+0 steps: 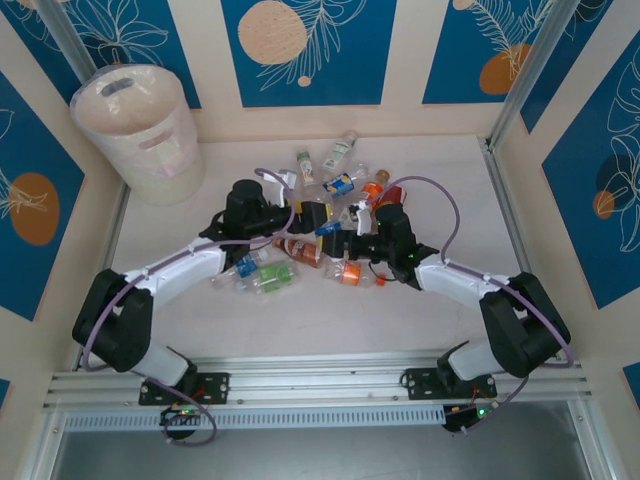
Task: Put the plastic bottles in the bin
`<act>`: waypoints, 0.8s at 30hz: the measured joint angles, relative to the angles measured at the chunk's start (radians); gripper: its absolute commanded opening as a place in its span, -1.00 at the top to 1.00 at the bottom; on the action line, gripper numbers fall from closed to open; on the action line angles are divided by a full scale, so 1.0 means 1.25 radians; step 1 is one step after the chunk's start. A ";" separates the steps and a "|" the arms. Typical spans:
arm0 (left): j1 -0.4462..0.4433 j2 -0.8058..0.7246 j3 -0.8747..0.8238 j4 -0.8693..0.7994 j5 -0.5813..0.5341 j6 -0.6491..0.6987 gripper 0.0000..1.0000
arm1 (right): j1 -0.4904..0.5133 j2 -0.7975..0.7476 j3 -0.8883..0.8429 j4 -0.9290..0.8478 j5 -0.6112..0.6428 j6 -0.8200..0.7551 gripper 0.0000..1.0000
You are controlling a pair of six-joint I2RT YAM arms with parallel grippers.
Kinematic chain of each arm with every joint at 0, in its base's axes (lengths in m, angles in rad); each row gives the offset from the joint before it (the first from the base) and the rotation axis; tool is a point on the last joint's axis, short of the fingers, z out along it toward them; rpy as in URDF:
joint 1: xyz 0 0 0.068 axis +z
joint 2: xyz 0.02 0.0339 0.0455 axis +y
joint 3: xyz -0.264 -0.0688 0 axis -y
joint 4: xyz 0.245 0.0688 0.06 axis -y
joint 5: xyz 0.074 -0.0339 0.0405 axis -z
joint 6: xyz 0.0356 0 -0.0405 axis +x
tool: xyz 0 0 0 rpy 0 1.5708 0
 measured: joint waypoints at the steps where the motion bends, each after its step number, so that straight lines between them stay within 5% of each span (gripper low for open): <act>1: 0.000 0.008 0.004 -0.003 -0.011 -0.002 -1.00 | 0.003 0.004 0.000 0.012 0.000 0.003 0.10; 9: -0.001 0.034 0.008 0.019 -0.049 -0.020 -0.98 | 0.014 0.017 -0.004 0.107 -0.015 0.029 0.07; 17: -0.002 0.067 0.032 0.032 0.002 -0.046 -0.44 | 0.022 0.030 -0.008 0.127 -0.033 0.029 -0.02; 24: -0.002 0.067 0.032 0.043 0.010 -0.063 -0.21 | 0.019 0.025 -0.008 0.118 -0.044 0.021 -0.47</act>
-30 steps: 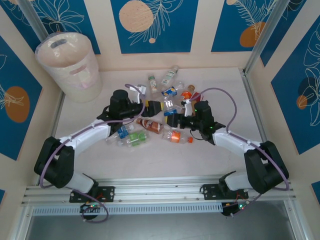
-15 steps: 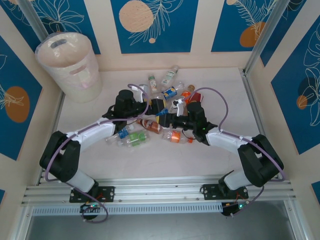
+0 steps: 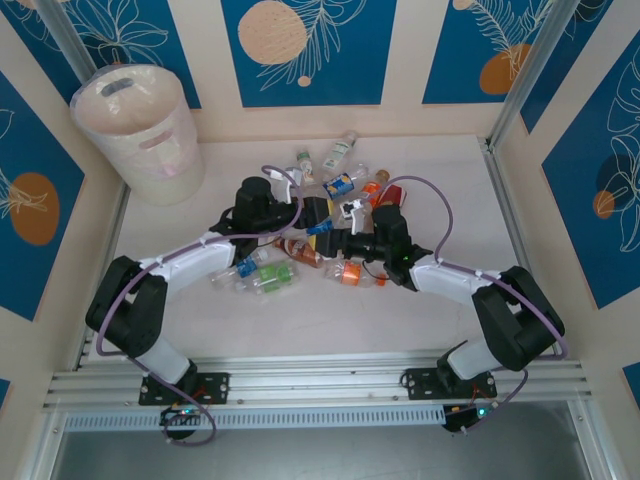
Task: Put the plastic bottles in the bin
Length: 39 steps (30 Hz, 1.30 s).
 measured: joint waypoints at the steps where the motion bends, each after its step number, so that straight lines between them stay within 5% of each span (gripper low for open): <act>1: 0.000 0.000 0.000 0.001 0.000 -0.002 -0.18 | 0.000 -0.005 0.000 -0.007 -0.001 -0.005 -0.53; 6: 0.001 0.000 -0.001 0.003 -0.014 -0.011 -0.07 | -0.004 -0.041 0.000 -0.047 -0.002 -0.036 -0.99; 19: 0.025 -0.008 -0.033 -0.035 -0.126 -0.014 -0.03 | -0.026 -0.189 0.016 -0.257 0.042 -0.186 -0.98; 27: 0.039 -0.053 -0.077 -0.078 -0.228 -0.012 -0.03 | -0.040 -0.354 0.001 -0.331 0.232 -0.273 -0.99; 33: 0.051 -0.112 -0.080 -0.129 -0.316 0.029 -0.05 | -0.092 -0.407 -0.099 -0.313 0.408 -0.200 -0.99; 39: 0.074 -0.201 -0.078 -0.164 -0.422 0.095 -0.06 | -0.120 -0.442 -0.158 -0.284 0.480 -0.147 -0.99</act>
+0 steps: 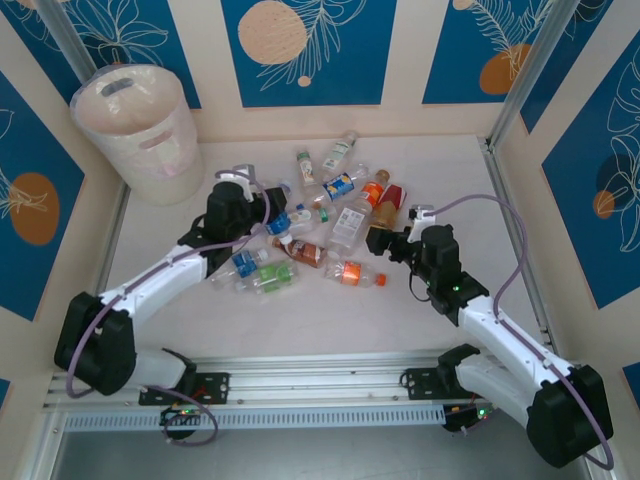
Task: Put the plastic bottles in the bin
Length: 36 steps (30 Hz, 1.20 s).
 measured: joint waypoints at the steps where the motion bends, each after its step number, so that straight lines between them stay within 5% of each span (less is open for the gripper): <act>1: 0.008 -0.013 0.000 0.005 -0.011 0.004 -0.05 | 0.000 -0.005 -0.009 0.013 0.005 0.003 -0.98; 12: 0.107 -0.051 0.025 0.172 -0.094 0.010 -0.06 | -0.016 0.009 0.001 0.087 -0.003 -0.009 -0.98; 26: 0.213 0.071 0.411 0.185 -0.181 0.396 -0.08 | -0.024 0.049 0.087 0.096 -0.049 -0.060 -0.99; 36: 0.376 0.240 0.650 0.042 -0.217 0.452 -0.08 | -0.024 0.042 0.087 0.081 -0.049 -0.042 -0.99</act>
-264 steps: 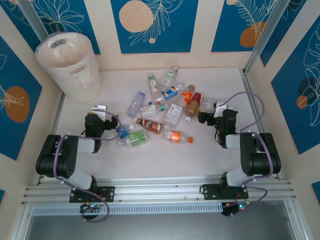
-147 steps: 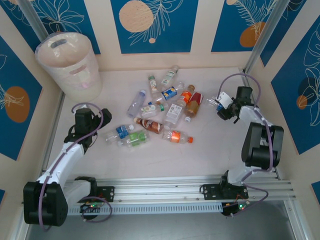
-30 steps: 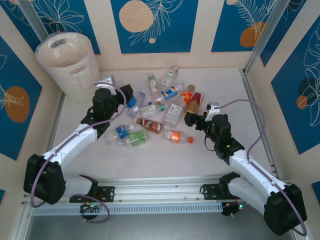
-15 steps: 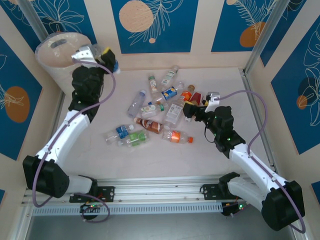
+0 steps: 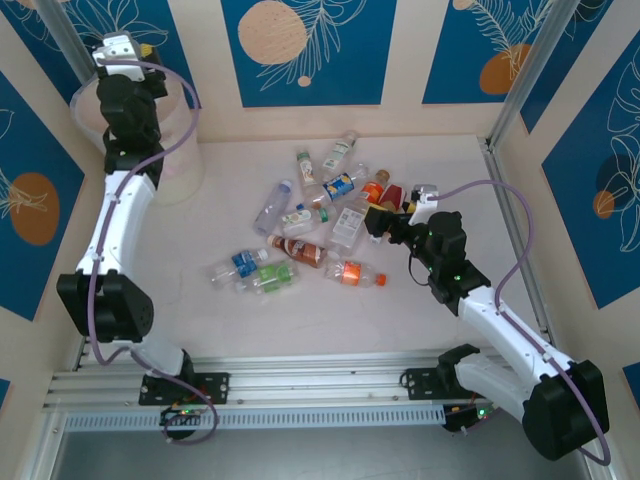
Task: Put the plastic bottles in the bin
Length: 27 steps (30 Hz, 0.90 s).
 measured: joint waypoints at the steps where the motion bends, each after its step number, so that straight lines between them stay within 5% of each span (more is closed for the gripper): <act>1: 0.013 0.007 0.003 -0.013 0.000 -0.003 -0.09 | 0.000 -0.002 0.000 -0.001 0.002 0.003 -0.99; 11: 0.132 0.164 0.127 -0.170 0.061 -0.074 -0.12 | 0.000 -0.006 0.000 -0.023 0.029 0.039 -0.98; 19: 0.141 0.340 0.411 -0.425 0.175 -0.117 -0.12 | 0.000 0.033 0.000 -0.040 0.044 0.072 -0.98; 27: 0.139 0.365 0.501 -0.605 0.308 -0.158 -0.11 | 0.000 0.095 0.040 -0.066 0.044 0.087 -0.99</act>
